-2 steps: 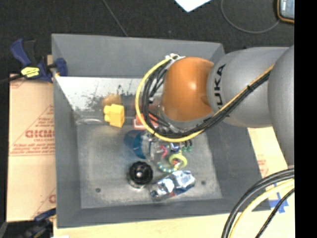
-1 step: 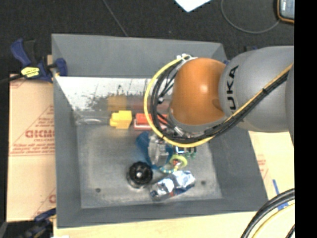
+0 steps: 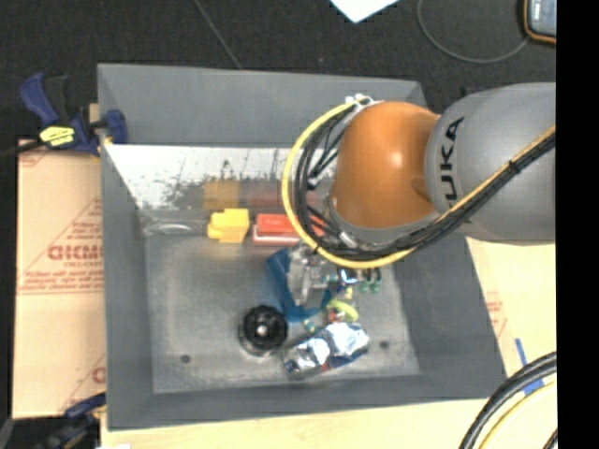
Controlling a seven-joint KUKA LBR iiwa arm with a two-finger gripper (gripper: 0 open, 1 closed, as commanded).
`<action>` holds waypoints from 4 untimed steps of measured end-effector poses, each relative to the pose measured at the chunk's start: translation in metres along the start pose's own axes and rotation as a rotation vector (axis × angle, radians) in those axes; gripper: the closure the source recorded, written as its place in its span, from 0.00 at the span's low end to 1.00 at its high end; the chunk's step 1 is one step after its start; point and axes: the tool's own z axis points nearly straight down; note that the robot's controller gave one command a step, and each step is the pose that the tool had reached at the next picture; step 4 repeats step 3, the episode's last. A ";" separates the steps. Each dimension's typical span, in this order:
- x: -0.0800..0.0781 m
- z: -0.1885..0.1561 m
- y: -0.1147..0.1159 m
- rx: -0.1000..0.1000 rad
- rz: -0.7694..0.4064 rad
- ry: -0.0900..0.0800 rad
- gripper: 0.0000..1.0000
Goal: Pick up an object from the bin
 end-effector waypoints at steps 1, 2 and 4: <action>-0.017 0.042 -0.007 0.001 -0.338 -0.003 1.00; 0.006 -0.007 -0.011 0.002 0.050 -0.012 1.00; 0.067 0.064 -0.044 0.001 -0.172 0.007 1.00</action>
Offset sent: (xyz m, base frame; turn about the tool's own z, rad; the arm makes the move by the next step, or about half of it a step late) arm -0.0062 -0.0111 0.0070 0.0498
